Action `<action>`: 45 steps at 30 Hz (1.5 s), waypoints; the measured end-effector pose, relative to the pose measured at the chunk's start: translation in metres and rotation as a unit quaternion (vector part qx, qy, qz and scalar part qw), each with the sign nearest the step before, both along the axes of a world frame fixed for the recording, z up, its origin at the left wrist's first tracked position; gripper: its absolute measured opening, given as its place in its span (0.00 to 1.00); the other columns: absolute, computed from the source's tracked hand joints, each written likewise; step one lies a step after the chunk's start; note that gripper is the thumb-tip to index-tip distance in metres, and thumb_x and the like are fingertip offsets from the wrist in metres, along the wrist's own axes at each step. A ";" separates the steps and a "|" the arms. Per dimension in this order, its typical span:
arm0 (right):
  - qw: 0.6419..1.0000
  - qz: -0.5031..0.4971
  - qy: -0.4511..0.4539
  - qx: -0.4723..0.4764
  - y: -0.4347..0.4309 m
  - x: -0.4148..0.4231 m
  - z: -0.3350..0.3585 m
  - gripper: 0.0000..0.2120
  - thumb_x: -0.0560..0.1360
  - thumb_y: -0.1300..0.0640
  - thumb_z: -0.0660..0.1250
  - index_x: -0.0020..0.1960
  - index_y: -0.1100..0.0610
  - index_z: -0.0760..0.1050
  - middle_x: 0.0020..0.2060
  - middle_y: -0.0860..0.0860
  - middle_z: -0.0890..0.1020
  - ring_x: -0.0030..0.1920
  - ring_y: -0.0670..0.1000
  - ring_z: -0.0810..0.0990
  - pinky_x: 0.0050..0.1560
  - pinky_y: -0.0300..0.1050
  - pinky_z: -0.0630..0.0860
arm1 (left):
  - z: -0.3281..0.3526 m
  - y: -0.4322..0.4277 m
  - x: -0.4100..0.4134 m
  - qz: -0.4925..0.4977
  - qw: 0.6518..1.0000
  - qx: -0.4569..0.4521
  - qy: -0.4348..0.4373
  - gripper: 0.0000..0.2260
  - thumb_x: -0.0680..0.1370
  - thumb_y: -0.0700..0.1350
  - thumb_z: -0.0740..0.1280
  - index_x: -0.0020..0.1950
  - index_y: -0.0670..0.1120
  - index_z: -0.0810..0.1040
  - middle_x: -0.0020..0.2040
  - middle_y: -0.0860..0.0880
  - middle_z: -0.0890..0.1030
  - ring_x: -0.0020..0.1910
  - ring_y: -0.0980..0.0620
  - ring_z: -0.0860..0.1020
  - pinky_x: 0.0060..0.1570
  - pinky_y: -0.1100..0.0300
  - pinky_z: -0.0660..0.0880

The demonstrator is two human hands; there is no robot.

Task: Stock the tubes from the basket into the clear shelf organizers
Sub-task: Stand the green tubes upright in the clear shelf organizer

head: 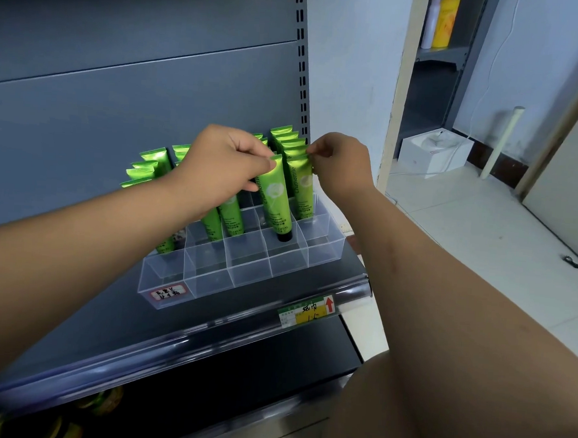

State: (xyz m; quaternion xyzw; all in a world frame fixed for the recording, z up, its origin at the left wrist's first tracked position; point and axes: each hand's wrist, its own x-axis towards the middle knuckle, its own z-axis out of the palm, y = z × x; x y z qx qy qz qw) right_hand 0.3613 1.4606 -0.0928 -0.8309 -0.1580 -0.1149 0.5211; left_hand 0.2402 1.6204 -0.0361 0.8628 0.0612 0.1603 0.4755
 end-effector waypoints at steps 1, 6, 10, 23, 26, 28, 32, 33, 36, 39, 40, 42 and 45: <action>1.000 -0.003 0.001 0.002 0.000 0.000 0.000 0.13 0.75 0.66 0.63 0.44 0.50 0.81 0.41 0.46 0.83 0.46 0.51 0.84 0.53 0.51 0.82 | -0.001 0.000 -0.001 -0.001 1.000 0.002 0.000 0.00 0.75 0.43 0.76 0.45 0.47 0.87 0.46 0.50 0.86 0.43 0.47 0.86 0.52 0.42 0.83; 1.000 -0.016 0.006 0.003 -0.002 -0.001 0.000 0.12 0.75 0.65 0.63 0.47 0.52 0.82 0.43 0.47 0.84 0.43 0.48 0.82 0.49 0.45 0.81 | -0.001 0.000 -0.002 0.001 1.000 0.005 0.004 0.01 0.75 0.43 0.76 0.45 0.47 0.87 0.46 0.50 0.86 0.43 0.47 0.86 0.52 0.37 0.82; 1.000 -0.005 0.016 -0.019 -0.008 -0.007 0.003 0.10 0.76 0.62 0.67 0.53 0.50 0.80 0.45 0.47 0.83 0.41 0.44 0.80 0.36 0.34 0.70 | -0.001 -0.006 0.000 -0.001 1.000 -0.007 -0.015 0.00 0.76 0.42 0.76 0.45 0.47 0.87 0.40 0.51 0.85 0.38 0.53 0.85 0.51 0.39 0.82; 0.998 0.050 -0.025 0.007 -0.053 -0.036 0.003 0.11 0.70 0.64 0.69 0.46 0.48 0.82 0.42 0.41 0.84 0.43 0.41 0.79 0.42 0.33 0.73 | 0.008 -0.053 0.024 -0.051 0.996 0.016 -0.075 0.04 0.75 0.39 0.75 0.45 0.47 0.87 0.39 0.44 0.84 0.37 0.49 0.80 0.46 0.43 0.83; 0.998 0.058 0.005 0.000 -0.062 -0.034 -0.004 0.17 0.68 0.69 0.66 0.46 0.49 0.83 0.39 0.44 0.85 0.39 0.43 0.82 0.38 0.38 0.78 | -0.005 -0.061 0.030 -0.038 0.996 0.039 -0.070 0.07 0.74 0.39 0.76 0.40 0.51 0.86 0.38 0.46 0.85 0.35 0.52 0.80 0.46 0.42 0.83; 0.997 0.073 0.026 0.006 -0.066 -0.034 -0.007 0.18 0.68 0.70 0.65 0.47 0.51 0.83 0.40 0.46 0.86 0.42 0.47 0.83 0.40 0.45 0.83 | -0.016 -0.064 0.034 -0.027 0.996 0.057 -0.068 0.08 0.73 0.39 0.76 0.39 0.52 0.86 0.35 0.53 0.84 0.34 0.55 0.79 0.45 0.45 0.83; 0.989 0.122 0.069 0.043 -0.066 -0.037 -0.010 0.07 0.71 0.65 0.72 0.48 0.57 0.84 0.40 0.55 0.86 0.39 0.50 0.81 0.41 0.47 0.79 | -0.033 -0.070 0.038 -0.022 0.993 0.093 -0.071 0.06 0.73 0.38 0.75 0.41 0.49 0.86 0.33 0.55 0.82 0.31 0.58 0.77 0.40 0.56 0.80; 0.989 0.124 0.067 0.036 -0.065 -0.037 -0.011 0.04 0.72 0.61 0.74 0.47 0.57 0.83 0.39 0.55 0.85 0.38 0.49 0.81 0.41 0.47 0.78 | -0.036 -0.071 0.039 -0.019 0.992 0.098 -0.071 0.06 0.73 0.38 0.75 0.41 0.49 0.86 0.34 0.55 0.82 0.31 0.59 0.77 0.40 0.57 0.80; 0.992 0.117 0.051 0.010 -0.061 -0.033 -0.013 0.05 0.73 0.55 0.76 0.47 0.55 0.84 0.37 0.54 0.85 0.38 0.50 0.81 0.44 0.51 0.80 | -0.043 -0.070 0.040 -0.006 0.993 0.098 -0.071 0.08 0.73 0.37 0.75 0.40 0.50 0.85 0.35 0.55 0.82 0.34 0.58 0.78 0.42 0.57 0.80; 0.992 0.116 0.044 0.001 -0.059 -0.032 -0.014 0.05 0.73 0.55 0.76 0.48 0.53 0.84 0.39 0.50 0.85 0.42 0.51 0.84 0.48 0.52 0.82 | -0.046 -0.067 0.040 -0.002 0.993 0.088 -0.078 0.09 0.73 0.37 0.75 0.40 0.51 0.84 0.36 0.56 0.82 0.36 0.59 0.78 0.42 0.60 0.79; 0.992 0.118 0.041 -0.001 -0.058 -0.031 -0.014 0.05 0.73 0.56 0.76 0.49 0.52 0.84 0.39 0.49 0.85 0.42 0.50 0.85 0.49 0.52 0.83 | -0.046 -0.066 0.040 0.000 0.993 0.089 -0.080 0.09 0.74 0.37 0.74 0.40 0.52 0.84 0.36 0.56 0.82 0.36 0.59 0.78 0.42 0.61 0.78; 0.992 0.119 0.038 -0.006 -0.057 -0.030 -0.014 0.06 0.73 0.57 0.76 0.50 0.53 0.84 0.40 0.49 0.85 0.42 0.49 0.85 0.51 0.52 0.83 | -0.045 -0.065 0.038 0.002 0.992 0.096 -0.084 0.11 0.74 0.36 0.73 0.40 0.53 0.83 0.36 0.56 0.81 0.37 0.59 0.78 0.43 0.60 0.79; 0.993 0.116 0.035 -0.010 -0.055 -0.030 -0.014 0.07 0.73 0.57 0.76 0.50 0.54 0.84 0.40 0.50 0.85 0.43 0.50 0.85 0.52 0.54 0.83 | -0.046 -0.063 0.035 0.003 0.991 0.095 -0.094 0.12 0.74 0.33 0.71 0.41 0.51 0.83 0.37 0.57 0.81 0.39 0.56 0.79 0.46 0.55 0.81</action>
